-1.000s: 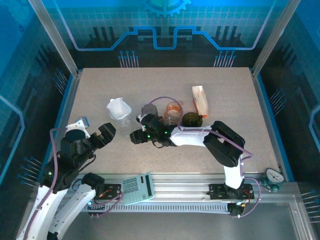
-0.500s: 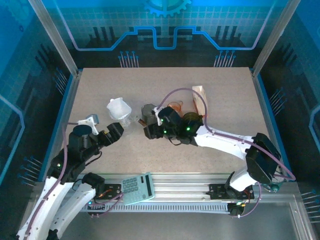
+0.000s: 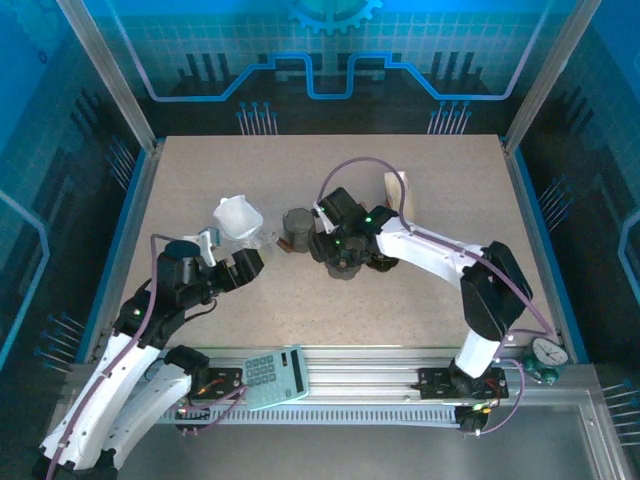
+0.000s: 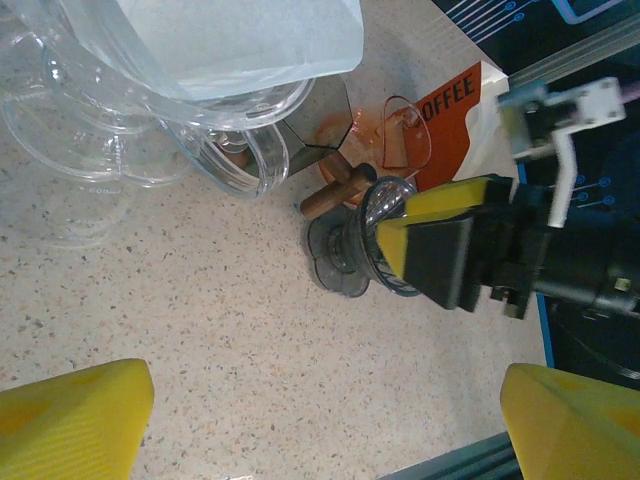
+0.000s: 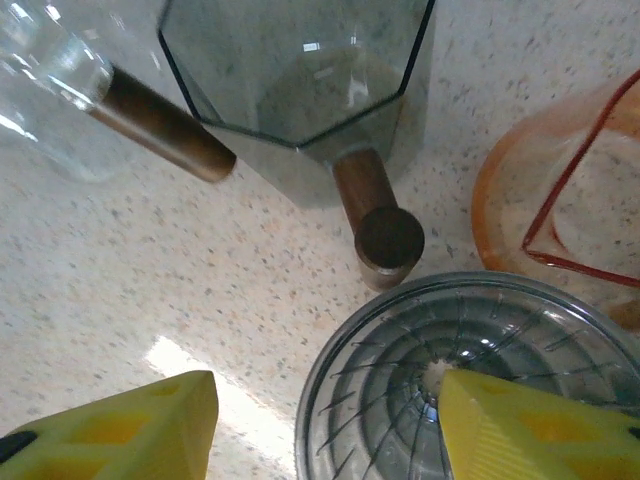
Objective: Place the coffee filter in the dripper
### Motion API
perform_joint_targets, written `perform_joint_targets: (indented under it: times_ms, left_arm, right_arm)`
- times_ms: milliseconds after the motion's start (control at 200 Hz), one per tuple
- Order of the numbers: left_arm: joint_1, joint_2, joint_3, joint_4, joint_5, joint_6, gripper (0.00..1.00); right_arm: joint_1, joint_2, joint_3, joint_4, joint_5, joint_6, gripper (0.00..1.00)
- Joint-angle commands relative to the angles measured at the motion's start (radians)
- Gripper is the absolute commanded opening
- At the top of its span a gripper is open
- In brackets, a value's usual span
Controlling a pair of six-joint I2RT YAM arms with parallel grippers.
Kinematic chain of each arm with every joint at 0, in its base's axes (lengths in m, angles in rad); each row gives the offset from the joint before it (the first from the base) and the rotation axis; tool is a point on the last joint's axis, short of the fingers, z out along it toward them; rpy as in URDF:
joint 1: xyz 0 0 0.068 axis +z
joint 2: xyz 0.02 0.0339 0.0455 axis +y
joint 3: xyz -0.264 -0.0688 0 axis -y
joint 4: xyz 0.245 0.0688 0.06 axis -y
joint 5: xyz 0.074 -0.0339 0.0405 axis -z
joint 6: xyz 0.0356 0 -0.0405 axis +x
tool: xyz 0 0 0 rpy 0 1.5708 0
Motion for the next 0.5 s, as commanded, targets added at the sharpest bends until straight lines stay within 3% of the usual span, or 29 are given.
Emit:
perform_joint_targets:
  times_ms: [0,310,495]
  left_arm:
    - [0.005,-0.006,-0.022,0.018,0.029,0.012,0.91]
    - [0.005,-0.005,-0.028,0.020,0.027,0.017,0.92]
    - [0.005,-0.010,-0.030,0.025,0.032,0.014,0.95]
  right_arm:
    - [0.001,0.037,0.044,-0.066,0.001,-0.050,0.61]
    - [0.015,0.043,0.101,0.026,0.069,-0.114,0.60]
    - [-0.023,0.160,0.244,-0.004,0.048,-0.089,0.60]
